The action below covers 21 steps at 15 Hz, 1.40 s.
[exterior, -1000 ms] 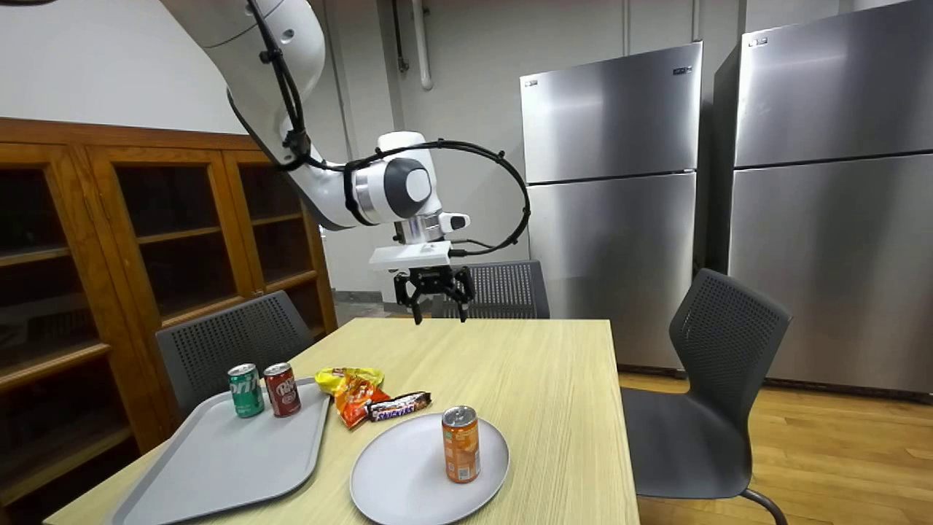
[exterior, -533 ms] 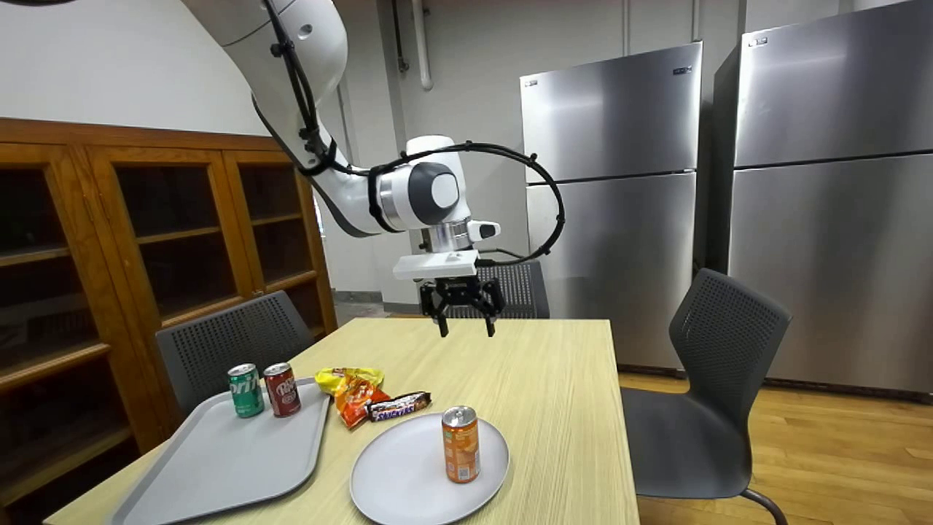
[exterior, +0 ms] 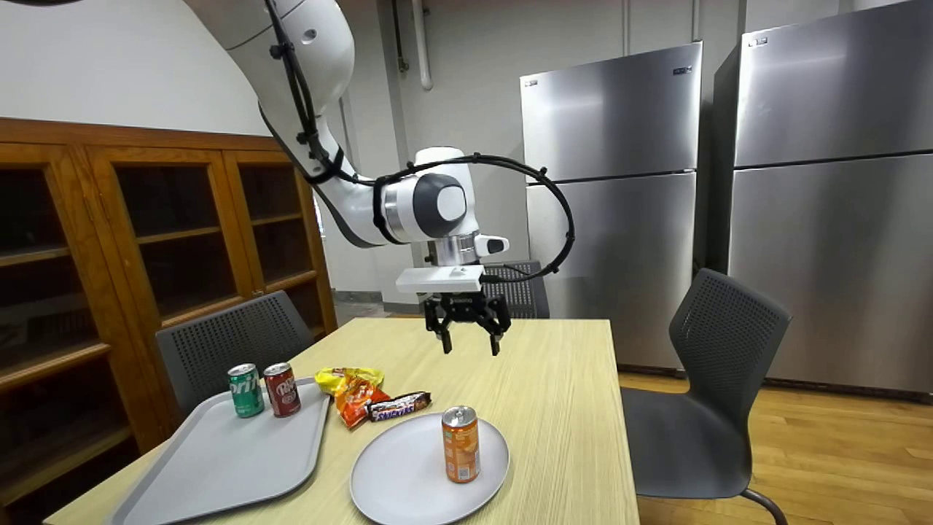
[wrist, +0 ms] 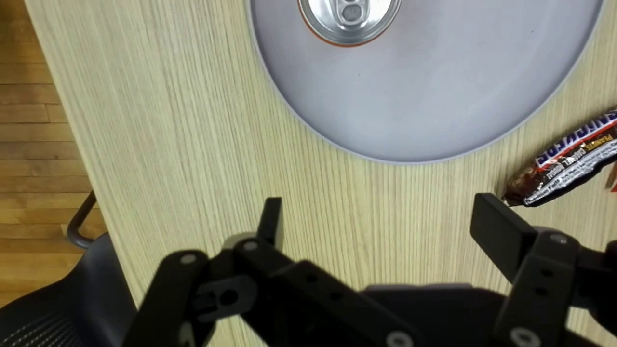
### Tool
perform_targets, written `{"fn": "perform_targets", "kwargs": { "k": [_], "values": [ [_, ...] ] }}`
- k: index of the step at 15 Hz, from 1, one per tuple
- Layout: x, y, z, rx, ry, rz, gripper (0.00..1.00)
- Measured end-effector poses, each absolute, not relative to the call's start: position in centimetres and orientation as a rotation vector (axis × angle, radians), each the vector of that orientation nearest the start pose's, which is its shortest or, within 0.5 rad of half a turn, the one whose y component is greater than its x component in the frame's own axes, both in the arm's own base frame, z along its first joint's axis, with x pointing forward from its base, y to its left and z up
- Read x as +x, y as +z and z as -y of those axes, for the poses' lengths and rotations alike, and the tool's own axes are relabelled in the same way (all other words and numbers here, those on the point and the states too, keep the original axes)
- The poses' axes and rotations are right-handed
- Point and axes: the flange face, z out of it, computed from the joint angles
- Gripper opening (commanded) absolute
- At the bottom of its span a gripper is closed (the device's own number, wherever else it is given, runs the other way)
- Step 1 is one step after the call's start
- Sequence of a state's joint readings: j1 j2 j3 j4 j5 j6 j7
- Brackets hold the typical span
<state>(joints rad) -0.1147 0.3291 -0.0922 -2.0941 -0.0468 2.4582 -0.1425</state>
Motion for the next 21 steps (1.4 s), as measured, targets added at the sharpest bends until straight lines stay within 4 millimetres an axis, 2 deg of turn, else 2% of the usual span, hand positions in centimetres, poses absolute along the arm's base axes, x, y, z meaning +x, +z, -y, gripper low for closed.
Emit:
{"fn": "perform_targets", "kwargs": {
  "k": [14, 21],
  "values": [
    [53.0, 22.1, 11.9, -3.183, 0.138, -0.15, 1.0],
    [51.4, 20.8, 12.4, -3.176, 0.195, -0.188, 1.0]
  ]
}}
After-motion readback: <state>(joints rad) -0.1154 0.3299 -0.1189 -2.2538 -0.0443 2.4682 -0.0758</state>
